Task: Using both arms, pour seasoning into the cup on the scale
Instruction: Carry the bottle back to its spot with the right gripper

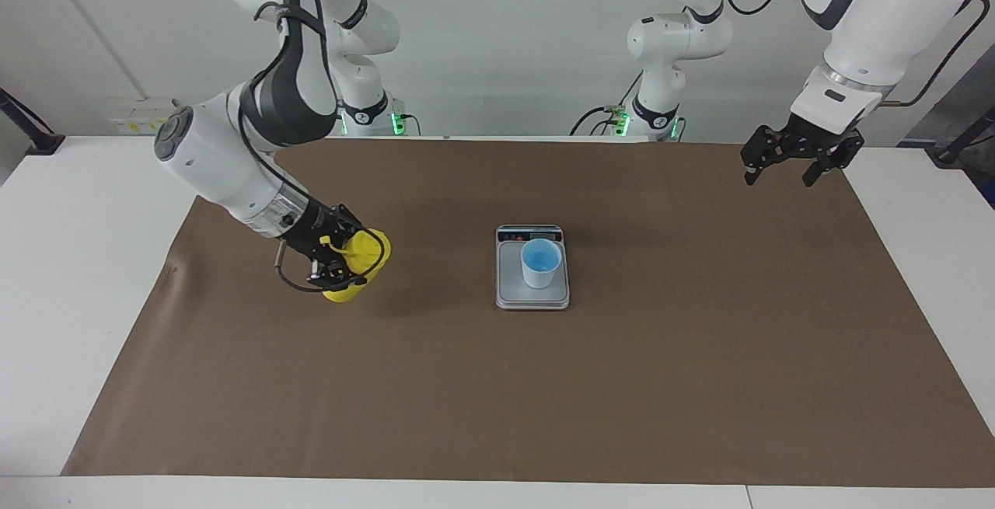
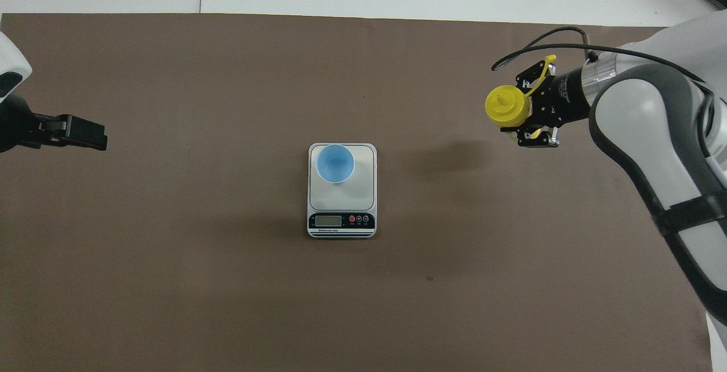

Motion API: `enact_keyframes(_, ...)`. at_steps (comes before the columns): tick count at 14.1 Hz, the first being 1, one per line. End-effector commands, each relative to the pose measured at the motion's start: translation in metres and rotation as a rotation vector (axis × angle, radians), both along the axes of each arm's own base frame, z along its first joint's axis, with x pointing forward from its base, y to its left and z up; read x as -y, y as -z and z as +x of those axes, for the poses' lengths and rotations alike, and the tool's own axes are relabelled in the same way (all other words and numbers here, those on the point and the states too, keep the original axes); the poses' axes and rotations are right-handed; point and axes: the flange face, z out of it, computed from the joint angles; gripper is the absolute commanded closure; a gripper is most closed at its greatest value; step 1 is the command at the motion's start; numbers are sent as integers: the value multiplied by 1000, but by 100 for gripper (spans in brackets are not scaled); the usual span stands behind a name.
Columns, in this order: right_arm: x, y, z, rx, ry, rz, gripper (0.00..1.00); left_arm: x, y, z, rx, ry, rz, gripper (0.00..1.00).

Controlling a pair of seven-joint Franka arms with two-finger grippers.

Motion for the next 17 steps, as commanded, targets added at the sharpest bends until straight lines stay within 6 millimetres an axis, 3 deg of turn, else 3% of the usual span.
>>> enact_keyframes(1, 24, 15, -21, 0, 53, 128, 100, -3, -3, -9, -6, -11, -10, 0)
enact_keyframes(5, 60, 49, -37, 27, 89, 278, 100, -3, -3, -9, -6, -11, -10, 0)
enact_keyframes(9, 81, 79, -47, 0, 142, 386, 100, -3, -3, -9, -6, -11, -10, 0)
enact_keyframes(14, 96, 113, -55, -10, 140, 456, 100, -3, -3, -9, -6, -11, -10, 0)
enact_keyframes(17, 95, 119, -57, -21, 140, 458, 100, -3, -3, -9, -6, -11, -10, 0)
